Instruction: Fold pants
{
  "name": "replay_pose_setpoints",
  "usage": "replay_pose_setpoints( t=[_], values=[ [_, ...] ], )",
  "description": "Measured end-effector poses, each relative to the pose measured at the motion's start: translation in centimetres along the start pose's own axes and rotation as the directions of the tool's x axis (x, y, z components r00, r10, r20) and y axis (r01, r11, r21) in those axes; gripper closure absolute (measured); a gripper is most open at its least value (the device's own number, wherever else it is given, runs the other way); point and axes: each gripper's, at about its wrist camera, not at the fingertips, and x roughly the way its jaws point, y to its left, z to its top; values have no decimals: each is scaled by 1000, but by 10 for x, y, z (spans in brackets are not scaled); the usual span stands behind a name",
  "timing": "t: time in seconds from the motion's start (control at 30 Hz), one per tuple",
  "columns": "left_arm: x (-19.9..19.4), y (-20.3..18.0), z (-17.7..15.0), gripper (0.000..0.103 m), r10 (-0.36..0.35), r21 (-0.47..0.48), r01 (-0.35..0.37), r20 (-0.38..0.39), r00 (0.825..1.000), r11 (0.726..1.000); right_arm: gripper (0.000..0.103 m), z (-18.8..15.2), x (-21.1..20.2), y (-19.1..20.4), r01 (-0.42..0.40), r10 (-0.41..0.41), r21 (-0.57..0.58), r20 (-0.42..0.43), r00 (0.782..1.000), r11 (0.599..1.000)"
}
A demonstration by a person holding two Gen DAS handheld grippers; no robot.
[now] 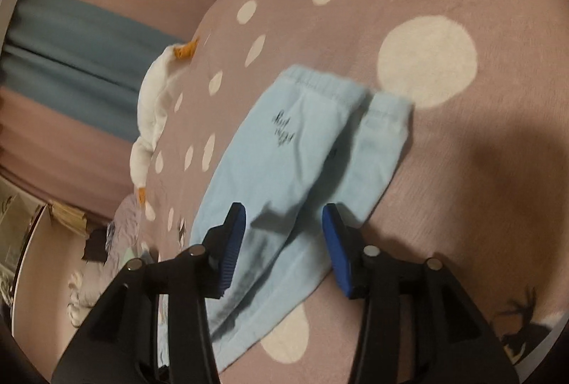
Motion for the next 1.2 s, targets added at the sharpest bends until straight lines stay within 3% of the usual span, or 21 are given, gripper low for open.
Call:
replay_pose_setpoints(
  t=[0.1, 0.2, 0.4, 0.5, 0.57, 0.7, 0.77, 0.8, 0.83, 0.93, 1.0, 1.07, 1.2],
  values=[
    [6, -2, 0, 98, 32, 42, -32, -9, 999, 999, 60, 8, 7, 4, 7, -7, -10, -14, 1000, 1000],
    [3, -1, 0, 100, 21, 43, -21, 10, 1000, 999, 96, 9, 11, 4, 13, -15, -47, -32, 999, 999],
    [-23, 4, -3, 101, -34, 63, 29, 76, 997, 998, 98, 14, -23, 7, -41, 42, -35, 16, 999, 999],
    [-27, -3, -7, 101, -38, 121, 29, 74, 997, 992, 98, 15, -25, 2, -4, 3, -38, -25, 1000, 999],
    [-18, -6, -12, 101, -35, 140, 28, 45, 998, 990, 97, 12, -20, -6, 69, -71, -43, -47, 996, 997],
    [-4, -5, -19, 101, -12, 126, 12, 0, 1000, 992, 100, 5, -9, -26, 92, -91, 10, -83, 992, 996],
    [-6, -4, -19, 101, -13, 115, 14, -12, 1000, 993, 97, 8, -14, -27, 89, -88, 13, -76, 993, 996],
    [-11, -5, -19, 101, -14, 122, 15, -10, 1000, 992, 92, 10, -21, -23, 123, -123, -14, -58, 991, 992],
    [-17, -7, -20, 101, -14, 131, 15, -5, 1000, 991, 81, 12, -27, -18, 163, -164, -46, -35, 986, 986],
    [-37, -6, -24, 101, -59, 115, 58, 8, 998, 992, 74, 12, -49, 6, 238, -233, -166, 50, 971, 957],
    [-46, -1, -23, 101, -103, 81, 100, 27, 994, 992, 74, 5, -52, 25, 206, -202, -267, 44, 978, 941],
    [-52, 7, -15, 100, -123, 26, 121, 62, 991, 992, 74, -12, -34, 53, 97, -133, -379, -70, 989, 920],
    [-39, 31, 0, 100, -55, -106, 64, 82, 995, 992, 90, -59, 11, 106, -44, -104, -566, -226, 969, 823]
  ],
)
